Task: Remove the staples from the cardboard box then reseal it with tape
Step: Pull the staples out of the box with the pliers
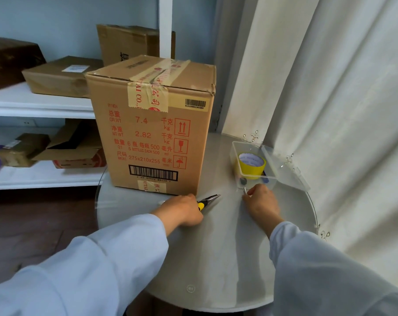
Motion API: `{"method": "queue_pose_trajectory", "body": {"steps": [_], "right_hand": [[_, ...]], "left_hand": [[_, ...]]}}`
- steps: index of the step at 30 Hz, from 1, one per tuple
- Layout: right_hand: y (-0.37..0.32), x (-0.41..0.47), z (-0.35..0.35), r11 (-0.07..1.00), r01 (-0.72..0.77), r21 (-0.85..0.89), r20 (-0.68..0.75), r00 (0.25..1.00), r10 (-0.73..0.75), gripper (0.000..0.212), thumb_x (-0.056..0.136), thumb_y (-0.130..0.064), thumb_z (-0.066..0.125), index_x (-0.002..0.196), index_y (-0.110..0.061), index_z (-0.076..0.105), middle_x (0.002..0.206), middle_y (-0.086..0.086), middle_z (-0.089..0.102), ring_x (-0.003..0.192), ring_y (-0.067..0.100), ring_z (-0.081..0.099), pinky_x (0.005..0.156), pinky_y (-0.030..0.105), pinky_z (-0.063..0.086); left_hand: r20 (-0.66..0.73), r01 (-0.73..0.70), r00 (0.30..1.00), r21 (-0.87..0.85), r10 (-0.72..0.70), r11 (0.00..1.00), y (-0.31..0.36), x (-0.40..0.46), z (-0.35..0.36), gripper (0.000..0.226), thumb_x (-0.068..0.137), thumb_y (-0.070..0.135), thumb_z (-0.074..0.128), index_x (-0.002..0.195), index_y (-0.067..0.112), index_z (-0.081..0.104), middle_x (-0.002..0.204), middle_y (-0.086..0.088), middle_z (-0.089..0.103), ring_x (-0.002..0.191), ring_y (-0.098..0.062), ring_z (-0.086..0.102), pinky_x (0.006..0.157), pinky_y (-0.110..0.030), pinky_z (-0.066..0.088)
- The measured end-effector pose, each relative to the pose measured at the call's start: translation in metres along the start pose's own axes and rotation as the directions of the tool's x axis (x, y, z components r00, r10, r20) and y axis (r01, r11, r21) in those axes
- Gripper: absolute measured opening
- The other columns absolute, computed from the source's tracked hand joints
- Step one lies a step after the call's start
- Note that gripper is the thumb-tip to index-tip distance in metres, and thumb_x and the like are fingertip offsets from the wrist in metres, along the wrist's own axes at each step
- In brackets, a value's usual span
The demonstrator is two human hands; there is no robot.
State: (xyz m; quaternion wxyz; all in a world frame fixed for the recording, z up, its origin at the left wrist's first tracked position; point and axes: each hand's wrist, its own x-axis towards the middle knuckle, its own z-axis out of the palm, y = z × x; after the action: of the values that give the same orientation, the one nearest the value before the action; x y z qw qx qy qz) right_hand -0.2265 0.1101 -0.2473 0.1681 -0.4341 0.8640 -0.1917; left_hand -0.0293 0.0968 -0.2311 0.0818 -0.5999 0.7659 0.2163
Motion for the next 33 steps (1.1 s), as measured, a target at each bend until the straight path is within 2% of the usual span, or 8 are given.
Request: {"method": "queue_pose_trajectory", "body": {"steps": [4, 7, 12, 15, 20, 27, 30, 33], "right_hand": [[0.002, -0.004, -0.006, 1.000, 0.003, -0.001, 0.021, 1.000, -0.003, 0.032, 0.090, -0.027, 0.059, 0.118, -0.011, 0.056, 0.125, 0.016, 0.055, 0.116, 0.033, 0.053, 0.095, 0.035, 0.043], [0.006, -0.007, -0.011, 1.000, 0.012, -0.014, 0.029, 1.000, -0.011, 0.034, 0.091, -0.028, 0.059, 0.118, -0.009, 0.054, 0.126, 0.016, 0.055, 0.117, 0.032, 0.052, 0.095, 0.035, 0.042], [-0.012, -0.017, -0.032, 0.998, 0.062, 0.031, -0.043, 0.997, -0.061, 0.027, 0.091, -0.031, 0.056, 0.110, -0.013, 0.060, 0.118, 0.012, 0.060, 0.111, 0.031, 0.056, 0.088, 0.034, 0.045], [-0.033, -0.026, -0.049, 0.993, 0.110, 0.034, -0.084, 0.991, -0.107, 0.023, 0.091, -0.027, 0.053, 0.109, -0.015, 0.061, 0.111, 0.010, 0.064, 0.108, 0.028, 0.058, 0.082, 0.032, 0.042], [-0.075, -0.044, -0.075, 0.976, 0.199, 0.091, -0.205, 0.963, -0.177, 0.030, 0.090, -0.033, 0.049, 0.115, -0.025, 0.065, 0.115, 0.006, 0.066, 0.108, 0.029, 0.061, 0.090, 0.034, 0.048], [-0.138, -0.089, -0.092, 0.891, 0.445, 0.092, -0.486, 0.801, -0.350, 0.039, 0.095, -0.052, 0.039, 0.091, -0.020, 0.063, 0.096, 0.006, 0.066, 0.094, 0.032, 0.059, 0.073, 0.035, 0.042], [-0.154, -0.103, -0.090, 0.790, 0.605, 0.100, -0.587, 0.677, -0.444, 0.028, 0.095, -0.047, 0.041, 0.103, -0.026, 0.057, 0.104, 0.000, 0.059, 0.092, 0.026, 0.059, 0.074, 0.036, 0.047], [-0.168, -0.110, -0.082, 0.722, 0.692, 0.023, -0.587, 0.594, -0.550, 0.030, 0.096, -0.040, 0.044, 0.119, -0.024, 0.054, 0.113, 0.001, 0.053, 0.097, 0.023, 0.057, 0.071, 0.032, 0.044]], "left_hand": [[-0.011, -0.017, 1.000, 0.004, 0.017, 1.000, 0.000, -0.005, 0.001, 0.046, 0.090, 0.035, 0.050, 0.129, 0.012, 0.042, 0.133, -0.011, 0.051, 0.120, -0.031, 0.050, 0.093, -0.036, 0.043], [-0.033, -0.042, 0.999, 0.007, 0.042, 0.999, -0.003, -0.009, -0.001, 0.039, 0.088, 0.036, 0.052, 0.120, 0.015, 0.048, 0.126, -0.008, 0.055, 0.113, -0.028, 0.053, 0.084, -0.032, 0.044], [-0.192, -0.105, 0.976, 0.003, 0.104, 0.994, -0.001, -0.030, -0.031, 0.032, 0.088, 0.036, 0.054, 0.112, 0.015, 0.049, 0.114, -0.008, 0.058, 0.102, -0.028, 0.056, 0.072, -0.029, 0.042], [-0.325, -0.151, 0.933, 0.027, 0.152, 0.988, -0.001, -0.044, -0.064, 0.034, 0.089, 0.038, 0.055, 0.111, 0.013, 0.048, 0.110, -0.009, 0.058, 0.098, -0.029, 0.056, 0.073, -0.033, 0.045], [-0.541, -0.166, 0.817, 0.112, 0.201, 0.980, -0.009, -0.076, -0.114, 0.036, 0.090, 0.040, 0.055, 0.115, 0.016, 0.047, 0.106, -0.006, 0.055, 0.095, -0.026, 0.055, 0.072, -0.036, 0.048], [-0.769, -0.213, 0.551, 0.246, 0.324, 0.946, -0.042, -0.109, -0.164, 0.047, 0.088, 0.032, 0.057, 0.130, 0.016, 0.043, 0.128, -0.006, 0.047, 0.108, -0.022, 0.051, 0.078, -0.033, 0.048], [-0.796, -0.178, 0.537, 0.217, 0.279, 0.960, -0.057, -0.115, -0.182, 0.049, 0.087, 0.028, 0.057, 0.131, 0.013, 0.043, 0.130, -0.007, 0.041, 0.113, -0.022, 0.046, 0.074, -0.031, 0.044], [-0.771, -0.130, 0.609, 0.135, 0.186, 0.982, -0.074, -0.115, -0.195, 0.042, 0.088, 0.021, 0.052, 0.128, 0.008, 0.044, 0.135, -0.010, 0.044, 0.124, -0.027, 0.041, 0.092, -0.041, 0.043]]}}
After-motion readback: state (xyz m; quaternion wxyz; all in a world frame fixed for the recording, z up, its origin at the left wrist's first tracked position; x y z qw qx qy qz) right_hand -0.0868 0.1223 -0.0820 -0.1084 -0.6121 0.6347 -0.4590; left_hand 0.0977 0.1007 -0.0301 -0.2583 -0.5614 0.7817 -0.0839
